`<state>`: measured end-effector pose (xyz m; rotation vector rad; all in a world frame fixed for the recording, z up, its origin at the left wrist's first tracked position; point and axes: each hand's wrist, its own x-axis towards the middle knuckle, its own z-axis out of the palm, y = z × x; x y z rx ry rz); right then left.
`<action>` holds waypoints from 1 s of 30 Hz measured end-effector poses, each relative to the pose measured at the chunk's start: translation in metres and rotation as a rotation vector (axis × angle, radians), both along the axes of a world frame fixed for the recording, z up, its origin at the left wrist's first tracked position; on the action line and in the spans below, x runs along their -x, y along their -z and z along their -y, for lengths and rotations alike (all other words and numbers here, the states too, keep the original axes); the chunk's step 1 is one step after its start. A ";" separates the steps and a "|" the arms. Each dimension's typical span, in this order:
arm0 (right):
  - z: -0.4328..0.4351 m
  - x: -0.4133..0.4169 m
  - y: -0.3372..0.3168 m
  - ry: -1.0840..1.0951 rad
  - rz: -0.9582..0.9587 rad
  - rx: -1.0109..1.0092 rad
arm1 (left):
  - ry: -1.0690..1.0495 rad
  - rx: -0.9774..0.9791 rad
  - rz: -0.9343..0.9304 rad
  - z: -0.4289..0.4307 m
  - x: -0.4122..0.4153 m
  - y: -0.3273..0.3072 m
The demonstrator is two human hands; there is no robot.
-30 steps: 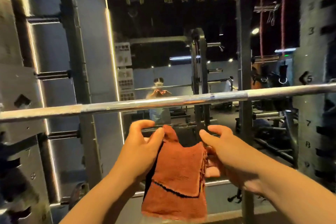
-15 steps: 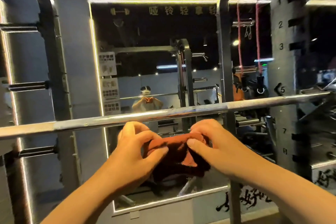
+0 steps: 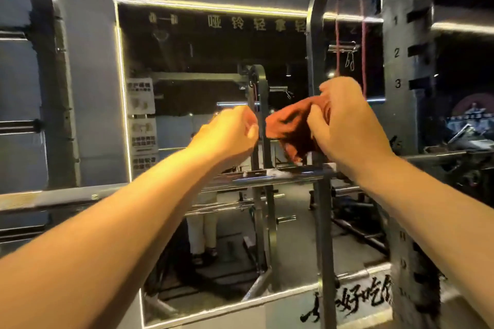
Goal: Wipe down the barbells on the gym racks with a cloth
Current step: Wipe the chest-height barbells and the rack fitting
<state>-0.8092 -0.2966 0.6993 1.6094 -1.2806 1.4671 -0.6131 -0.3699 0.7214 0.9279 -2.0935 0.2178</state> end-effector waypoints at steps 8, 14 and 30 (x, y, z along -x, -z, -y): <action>0.034 0.005 0.066 -0.168 -0.133 -0.461 | -0.279 -0.020 0.302 0.021 -0.016 0.048; 0.071 -0.010 0.057 0.224 -0.264 -0.395 | -0.370 0.013 0.397 0.014 -0.009 0.049; 0.082 -0.034 0.073 0.378 -0.261 -0.250 | -0.414 0.079 0.461 0.017 -0.007 0.054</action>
